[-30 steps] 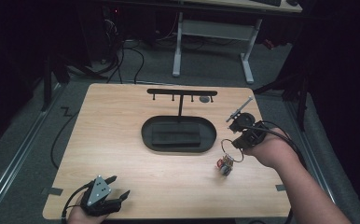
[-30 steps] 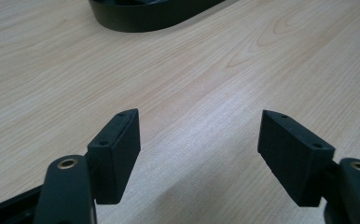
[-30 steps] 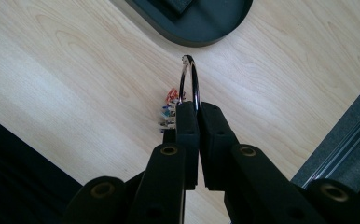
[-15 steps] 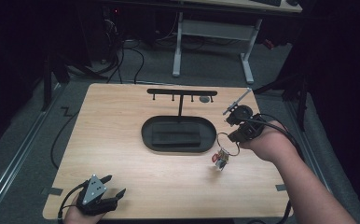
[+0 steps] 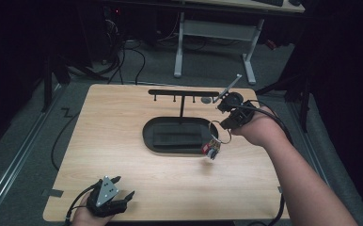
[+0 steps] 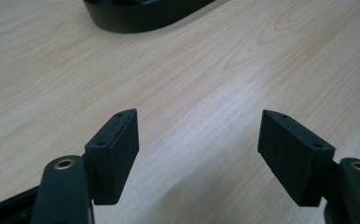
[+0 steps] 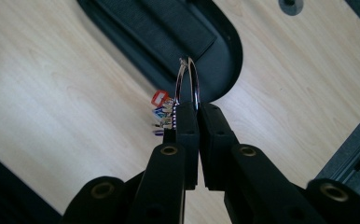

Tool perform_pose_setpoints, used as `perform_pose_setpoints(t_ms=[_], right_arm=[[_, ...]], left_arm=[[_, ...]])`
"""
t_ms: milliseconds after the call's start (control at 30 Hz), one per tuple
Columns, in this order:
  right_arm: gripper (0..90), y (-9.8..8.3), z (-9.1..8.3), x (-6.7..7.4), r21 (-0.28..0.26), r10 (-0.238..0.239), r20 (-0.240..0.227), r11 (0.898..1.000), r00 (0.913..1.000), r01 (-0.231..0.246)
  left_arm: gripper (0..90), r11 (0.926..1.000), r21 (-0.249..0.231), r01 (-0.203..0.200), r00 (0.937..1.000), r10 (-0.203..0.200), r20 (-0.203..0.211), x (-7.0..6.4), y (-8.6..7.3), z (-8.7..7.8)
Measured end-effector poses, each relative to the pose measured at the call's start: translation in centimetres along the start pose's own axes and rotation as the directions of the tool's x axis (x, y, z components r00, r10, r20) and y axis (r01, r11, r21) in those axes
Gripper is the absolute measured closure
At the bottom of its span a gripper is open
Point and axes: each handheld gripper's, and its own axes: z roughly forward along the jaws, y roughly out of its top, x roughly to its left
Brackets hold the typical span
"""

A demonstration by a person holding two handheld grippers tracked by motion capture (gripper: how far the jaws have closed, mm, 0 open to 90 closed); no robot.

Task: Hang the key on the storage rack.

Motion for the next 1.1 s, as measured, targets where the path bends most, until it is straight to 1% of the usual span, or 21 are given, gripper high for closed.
perform_pose_setpoints(t_ms=[33, 100, 167, 267, 333, 367, 433, 500, 567, 600, 700, 733, 767, 833, 867, 1100], right_arm=[[88.0, 0.0, 0.0, 0.0, 0.000, 0.000, 0.000, 1.000, 1.0000, 0.000], [88.0, 0.7, 0.3, -0.4, -0.012, 0.015, -0.006, 1.000, 0.9999, -0.015], [88.0, 0.9, 0.4, -0.6, -0.013, 0.016, -0.007, 1.000, 0.9998, -0.016], [88.0, 1.7, 0.7, -0.9, -0.009, 0.042, 0.001, 0.999, 0.9991, -0.042], [88.0, 2.0, 0.9, -1.1, 0.000, 0.064, -0.002, 0.998, 0.9980, -0.064], [88.0, 2.0, 0.9, -1.1, 0.000, 0.064, -0.002, 0.998, 0.9980, -0.064], [88.0, 2.5, 1.4, -1.5, 0.005, 0.053, 0.002, 0.999, 0.9986, -0.053], [88.0, 2.6, 1.5, -1.6, 0.009, 0.062, 0.002, 0.998, 0.9981, -0.062], [88.0, 3.1, 1.8, -2.0, 0.017, 0.060, 0.007, 0.998, 0.9982, -0.060], [88.0, 3.1, 1.8, -2.0, 0.017, 0.060, 0.007, 0.998, 0.9982, -0.060], [88.0, 3.5, 2.1, -2.4, 0.017, 0.072, 0.009, 0.997, 0.9973, -0.073], [88.0, 3.7, 2.2, -2.5, 0.019, 0.084, 0.011, 0.996, 0.9964, -0.084], [88.0, 3.9, 2.4, -2.8, 0.016, 0.079, 0.014, 0.997, 0.9968, -0.079], [88.0, 4.2, 2.5, -2.9, 0.013, 0.095, 0.012, 0.995, 0.9954, -0.095], [88.0, 4.6, 2.6, -3.2, 0.004, 0.083, 0.013, 0.997, 0.9964, -0.083], [88.0, 5.5, 3.3, -3.9, 0.006, 0.105, 0.016, 0.994, 0.9943, -0.105]], left_arm=[[29.8, 1.0000, 0.000, 0.000, 1.0000, 0.000, 0.000, 0.0, 0.0, 0.0], [29.8, 0.9999, 0.016, 0.002, 1.0000, -0.002, 0.005, 0.0, -0.4, 0.0], [29.8, 0.9999, 0.015, 0.007, 1.0000, -0.007, 0.007, 0.1, -0.6, -0.2], [29.8, 0.9998, -0.009, 0.016, 0.9998, -0.016, 0.009, 0.4, -0.6, -0.7], [29.8, 0.9998, -0.011, 0.016, 0.9998, -0.016, 0.010, 0.4, -0.6, -0.8], [29.8, 0.9998, -0.011, 0.016, 0.9998, -0.016, 0.010, 0.4, -0.6, -0.8], [29.8, 0.9999, -0.006, 0.015, 0.9998, -0.015, 0.015, 0.4, -0.7, -0.9], [29.8, 0.9999, -0.005, 0.016, 0.9997, -0.016, 0.018, 0.4, -0.7, -0.9], [29.7, 0.9999, -0.003, 0.014, 0.9997, -0.014, 0.022, 0.5, -0.8, -0.8], [29.8, 0.9999, -0.003, 0.014, 0.9997, -0.014, 0.022, 0.5, -0.8, -0.8], [29.8, 0.9999, -0.005, 0.015, 0.9996, -0.015, 0.024, 0.6, -0.9, -0.9], [29.8, 0.9999, -0.003, 0.016, 0.9995, -0.016, 0.026, 0.6, -0.9, -0.9], [29.7, 0.9998, -0.003, 0.018, 0.9995, -0.018, 0.025, 0.6, -0.9, -0.9], [29.8, 0.9998, 0.001, 0.021, 0.9994, -0.021, 0.026, 0.7, -0.9, -0.9], [29.8, 0.9997, 0.005, 0.024, 0.9993, -0.024, 0.028, 0.7, -0.9, -0.9], [29.8, 0.9998, 0.006, 0.018, 0.9994, -0.018, 0.029, 0.6, -1.0, -0.9]])
